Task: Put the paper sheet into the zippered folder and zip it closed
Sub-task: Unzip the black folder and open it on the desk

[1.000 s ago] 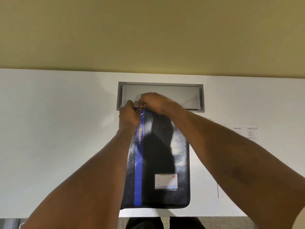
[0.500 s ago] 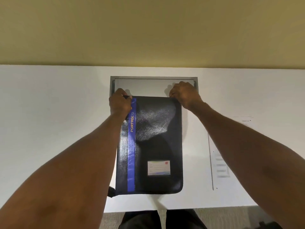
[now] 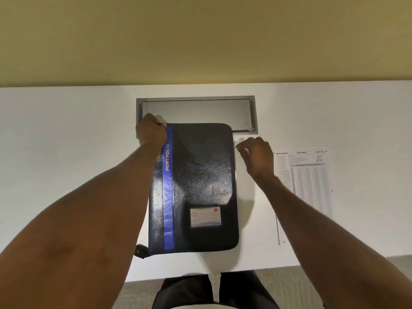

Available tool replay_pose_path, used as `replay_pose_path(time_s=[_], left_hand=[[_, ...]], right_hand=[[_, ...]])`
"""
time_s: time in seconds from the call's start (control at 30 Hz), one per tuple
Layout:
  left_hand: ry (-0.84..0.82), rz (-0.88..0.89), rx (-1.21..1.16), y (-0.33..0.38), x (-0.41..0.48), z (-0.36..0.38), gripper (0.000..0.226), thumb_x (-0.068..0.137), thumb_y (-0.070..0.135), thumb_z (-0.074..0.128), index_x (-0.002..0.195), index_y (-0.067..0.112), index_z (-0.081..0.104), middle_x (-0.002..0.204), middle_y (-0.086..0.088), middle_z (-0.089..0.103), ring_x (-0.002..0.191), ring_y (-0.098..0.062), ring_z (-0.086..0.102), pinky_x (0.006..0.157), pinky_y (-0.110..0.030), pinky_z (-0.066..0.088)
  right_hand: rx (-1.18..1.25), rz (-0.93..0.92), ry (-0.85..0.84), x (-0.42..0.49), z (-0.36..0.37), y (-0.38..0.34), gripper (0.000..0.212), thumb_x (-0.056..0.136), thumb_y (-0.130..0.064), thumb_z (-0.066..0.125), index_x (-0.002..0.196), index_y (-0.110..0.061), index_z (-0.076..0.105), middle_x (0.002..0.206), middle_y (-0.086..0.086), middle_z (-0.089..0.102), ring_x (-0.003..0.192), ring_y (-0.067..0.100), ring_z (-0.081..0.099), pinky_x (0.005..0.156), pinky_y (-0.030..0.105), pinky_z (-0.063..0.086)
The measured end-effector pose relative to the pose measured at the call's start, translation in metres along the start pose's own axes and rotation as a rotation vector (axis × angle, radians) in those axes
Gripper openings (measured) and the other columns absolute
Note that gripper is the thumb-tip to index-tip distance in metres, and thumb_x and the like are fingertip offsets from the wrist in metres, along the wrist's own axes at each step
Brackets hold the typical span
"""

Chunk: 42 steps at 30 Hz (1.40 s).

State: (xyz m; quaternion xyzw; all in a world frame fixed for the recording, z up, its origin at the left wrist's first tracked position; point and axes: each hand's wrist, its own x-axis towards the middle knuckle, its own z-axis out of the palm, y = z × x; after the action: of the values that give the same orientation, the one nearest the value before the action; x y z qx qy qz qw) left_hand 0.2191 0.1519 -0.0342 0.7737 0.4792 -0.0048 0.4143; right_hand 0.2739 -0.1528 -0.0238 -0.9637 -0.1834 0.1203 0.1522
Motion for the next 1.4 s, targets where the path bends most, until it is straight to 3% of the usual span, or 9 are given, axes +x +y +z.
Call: replay_pose_path(time_s=[0.23, 0.33, 0.4, 0.57, 0.67, 0.77, 1.07, 1.23, 1.4], left_hand=[[0.039, 0.026, 0.055, 0.000, -0.002, 0.006, 0.008, 0.095, 0.016, 0.065, 0.098, 0.016, 0.058, 0.108, -0.013, 0.070, 0.104, -0.035, 0.069, 0.090, -0.042, 0.059], [0.060, 0.086, 0.107, 0.002, -0.017, 0.007, 0.029, 0.095, 0.012, 0.056, 0.124, 0.014, 0.057, 0.120, -0.013, 0.065, 0.113, -0.036, 0.064, 0.090, -0.043, 0.055], [0.053, 0.300, 0.259, 0.004, -0.041, 0.006, 0.043, 0.096, 0.019, 0.058, 0.139, 0.015, 0.052, 0.132, -0.016, 0.058, 0.124, -0.037, 0.055, 0.098, -0.047, 0.051], [-0.402, 0.844, 0.605, -0.024, -0.143, 0.018, 0.087, 0.094, 0.051, 0.064, 0.163, 0.017, 0.024, 0.169, -0.012, 0.022, 0.155, -0.032, 0.021, 0.123, -0.056, 0.026], [-0.612, 1.002, 0.779, -0.064, -0.198, 0.033, 0.118, 0.080, 0.075, 0.064, 0.165, 0.018, 0.005, 0.174, -0.006, -0.005, 0.160, -0.028, -0.010, 0.126, -0.065, 0.005], [-0.664, 1.042, 0.931, -0.100, -0.234, 0.041, 0.136, 0.068, 0.087, 0.062, 0.164, 0.017, -0.004, 0.172, -0.011, -0.016, 0.157, -0.035, -0.020, 0.119, -0.074, -0.005], [-0.607, 1.051, 1.060, -0.124, -0.254, 0.039, 0.111, 0.087, 0.067, 0.063, 0.164, 0.012, 0.006, 0.173, -0.015, -0.007, 0.158, -0.042, -0.010, 0.117, -0.078, 0.003], [-0.600, 1.010, 1.004, -0.126, -0.262, 0.037, 0.102, 0.089, 0.066, 0.058, 0.163, 0.014, 0.012, 0.173, -0.012, 0.001, 0.158, -0.041, -0.007, 0.121, -0.071, 0.012], [-0.605, 0.974, 1.004, -0.127, -0.266, 0.038, 0.097, 0.091, 0.064, 0.054, 0.164, 0.016, 0.011, 0.174, -0.010, -0.001, 0.159, -0.039, -0.008, 0.123, -0.067, 0.011]], right_hand=[[0.114, 0.102, 0.064, -0.075, 0.016, 0.000, 0.014, 0.098, -0.017, 0.066, 0.100, -0.017, 0.079, 0.098, 0.003, 0.076, 0.092, 0.029, 0.066, 0.078, 0.037, 0.049], [0.188, 0.150, 0.107, -0.097, 0.028, -0.005, 0.014, 0.099, -0.019, 0.065, 0.103, -0.022, 0.078, 0.099, -0.001, 0.077, 0.091, 0.021, 0.068, 0.074, 0.031, 0.050], [0.234, 0.182, 0.113, -0.099, 0.033, -0.006, 0.016, 0.100, -0.020, 0.062, 0.104, -0.023, 0.077, 0.102, -0.003, 0.076, 0.093, 0.019, 0.068, 0.076, 0.031, 0.051], [0.246, 0.226, 0.088, -0.086, 0.035, -0.010, 0.016, 0.098, -0.018, 0.060, 0.102, -0.022, 0.076, 0.105, 0.000, 0.073, 0.095, 0.024, 0.069, 0.075, 0.032, 0.050], [0.250, 0.225, 0.053, -0.077, 0.033, -0.009, 0.017, 0.099, -0.019, 0.059, 0.104, -0.021, 0.075, 0.109, 0.002, 0.072, 0.097, 0.026, 0.069, 0.078, 0.033, 0.050], [0.224, 0.192, 0.021, -0.071, 0.035, -0.005, 0.018, 0.101, -0.017, 0.059, 0.105, -0.019, 0.077, 0.111, 0.004, 0.072, 0.098, 0.025, 0.069, 0.079, 0.028, 0.048], [0.155, 0.167, 0.047, -0.083, 0.038, -0.002, 0.018, 0.099, -0.018, 0.061, 0.106, -0.018, 0.078, 0.109, 0.006, 0.074, 0.098, 0.027, 0.070, 0.086, 0.036, 0.056], [0.117, 0.165, 0.051, -0.109, 0.043, 0.004, 0.022, 0.100, -0.018, 0.057, 0.102, -0.021, 0.079, 0.104, 0.003, 0.074, 0.094, 0.025, 0.067, 0.073, 0.026, 0.043], [0.197, 0.169, 0.063, -0.155, 0.047, 0.008, 0.021, 0.100, -0.020, 0.056, 0.098, -0.020, 0.077, 0.099, 0.002, 0.073, 0.091, 0.024, 0.065, 0.074, 0.033, 0.049]])
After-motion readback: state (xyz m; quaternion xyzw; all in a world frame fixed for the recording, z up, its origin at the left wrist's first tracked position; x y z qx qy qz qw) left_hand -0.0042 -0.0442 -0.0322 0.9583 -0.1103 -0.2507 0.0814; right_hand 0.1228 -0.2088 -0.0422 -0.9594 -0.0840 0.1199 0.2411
